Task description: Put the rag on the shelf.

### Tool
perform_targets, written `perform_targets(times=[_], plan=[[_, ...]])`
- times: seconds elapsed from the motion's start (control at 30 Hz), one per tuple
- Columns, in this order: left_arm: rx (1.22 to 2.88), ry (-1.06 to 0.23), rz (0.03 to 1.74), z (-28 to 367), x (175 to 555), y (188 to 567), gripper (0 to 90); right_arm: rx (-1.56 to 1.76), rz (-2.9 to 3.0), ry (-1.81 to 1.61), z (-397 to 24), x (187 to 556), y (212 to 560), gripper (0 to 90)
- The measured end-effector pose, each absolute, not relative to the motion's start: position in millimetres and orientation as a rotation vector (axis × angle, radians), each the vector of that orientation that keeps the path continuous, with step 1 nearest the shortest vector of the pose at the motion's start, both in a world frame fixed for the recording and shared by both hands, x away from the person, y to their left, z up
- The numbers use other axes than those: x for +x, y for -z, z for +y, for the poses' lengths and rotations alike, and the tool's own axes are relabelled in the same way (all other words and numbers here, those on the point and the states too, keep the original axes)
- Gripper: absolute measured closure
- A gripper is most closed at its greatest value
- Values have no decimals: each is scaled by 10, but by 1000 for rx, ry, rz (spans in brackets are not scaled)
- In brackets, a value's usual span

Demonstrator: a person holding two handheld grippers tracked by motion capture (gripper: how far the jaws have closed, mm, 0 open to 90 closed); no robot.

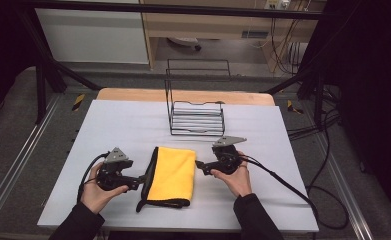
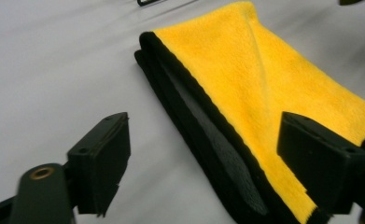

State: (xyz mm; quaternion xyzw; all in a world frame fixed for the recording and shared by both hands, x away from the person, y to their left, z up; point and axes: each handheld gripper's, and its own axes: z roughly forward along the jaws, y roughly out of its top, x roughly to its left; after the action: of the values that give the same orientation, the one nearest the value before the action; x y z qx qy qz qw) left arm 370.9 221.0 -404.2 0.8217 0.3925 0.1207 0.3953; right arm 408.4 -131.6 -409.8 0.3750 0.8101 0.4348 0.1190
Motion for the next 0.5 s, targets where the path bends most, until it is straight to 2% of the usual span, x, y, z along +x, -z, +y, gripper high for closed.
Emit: perform_targets(times=[0.27,0.5], plan=[[2088,-334,1015,2122,4031,4025,72,1118,2364,-1310,-1575,3935,4176,30],[2102,-355,1053,2033,4278,4059,72,1137,2364,-1297,-1693,3817,4269,17]])
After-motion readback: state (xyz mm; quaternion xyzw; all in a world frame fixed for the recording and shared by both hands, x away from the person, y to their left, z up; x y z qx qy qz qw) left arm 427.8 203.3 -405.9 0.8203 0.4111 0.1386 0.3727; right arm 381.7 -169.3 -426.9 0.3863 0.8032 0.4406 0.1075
